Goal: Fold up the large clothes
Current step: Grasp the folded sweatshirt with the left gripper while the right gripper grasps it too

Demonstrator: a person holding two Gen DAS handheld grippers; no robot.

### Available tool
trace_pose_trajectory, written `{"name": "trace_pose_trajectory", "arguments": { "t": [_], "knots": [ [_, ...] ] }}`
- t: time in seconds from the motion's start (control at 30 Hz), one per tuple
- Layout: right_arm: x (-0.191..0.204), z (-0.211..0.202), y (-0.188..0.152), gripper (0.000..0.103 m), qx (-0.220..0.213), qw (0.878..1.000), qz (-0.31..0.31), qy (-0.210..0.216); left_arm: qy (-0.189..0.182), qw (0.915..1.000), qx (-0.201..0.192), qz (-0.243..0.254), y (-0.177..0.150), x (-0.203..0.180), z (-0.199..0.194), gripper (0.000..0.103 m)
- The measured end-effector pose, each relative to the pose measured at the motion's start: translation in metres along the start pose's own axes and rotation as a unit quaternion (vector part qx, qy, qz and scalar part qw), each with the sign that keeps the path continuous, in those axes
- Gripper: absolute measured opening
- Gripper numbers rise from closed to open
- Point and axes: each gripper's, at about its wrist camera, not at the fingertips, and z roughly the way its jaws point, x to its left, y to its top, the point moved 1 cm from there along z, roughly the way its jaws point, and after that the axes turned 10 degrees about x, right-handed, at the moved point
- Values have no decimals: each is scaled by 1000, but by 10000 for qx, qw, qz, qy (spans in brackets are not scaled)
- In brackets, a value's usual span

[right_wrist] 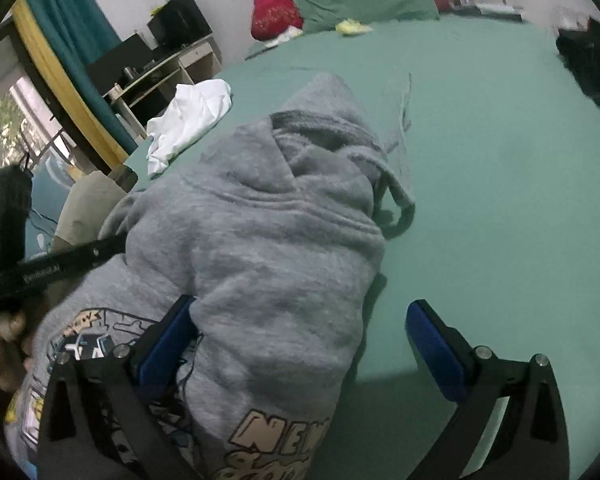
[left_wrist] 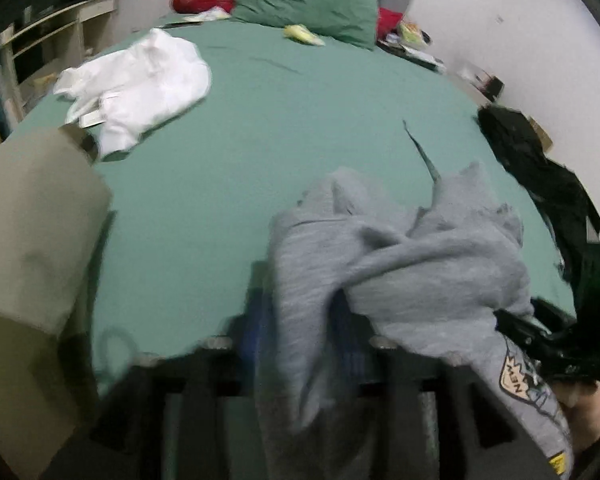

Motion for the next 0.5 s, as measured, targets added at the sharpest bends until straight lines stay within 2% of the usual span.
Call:
{"name": "trace_pose_trajectory", "arguments": {
  "t": [0.07,0.13,0.2,0.3,0.37,0.4,0.43,0.5],
  "knots": [
    [5,-20,-6,101,-39,9999,99,-7,-138,9996,-243,-93,-8,0,-25,70],
    [12,-41,-16,101,-75,9998,68,179,-278,9989,-381,-57,-19,-8,-49,78],
    [22,-57,-29,101,-72,9994,-106,311,-463,9979,-444,49,-31,-16,-65,93],
    [40,-54,-55,101,286,9979,-545,216,-616,9978,-147,194,-45,-27,-57,96],
    [42,-44,-72,101,328,9967,-733,-99,-381,9985,282,261,-62,-33,-34,96],
    [42,-38,-80,101,319,9964,-767,-163,-237,9974,620,272,-76,-34,-12,96],
    [40,-35,-87,101,277,9970,-715,-107,-263,9968,735,167,-85,-32,-1,96],
    [38,-33,-92,101,299,9976,-624,-23,-517,9963,664,-191,-100,-21,9,97]
  ]
}}
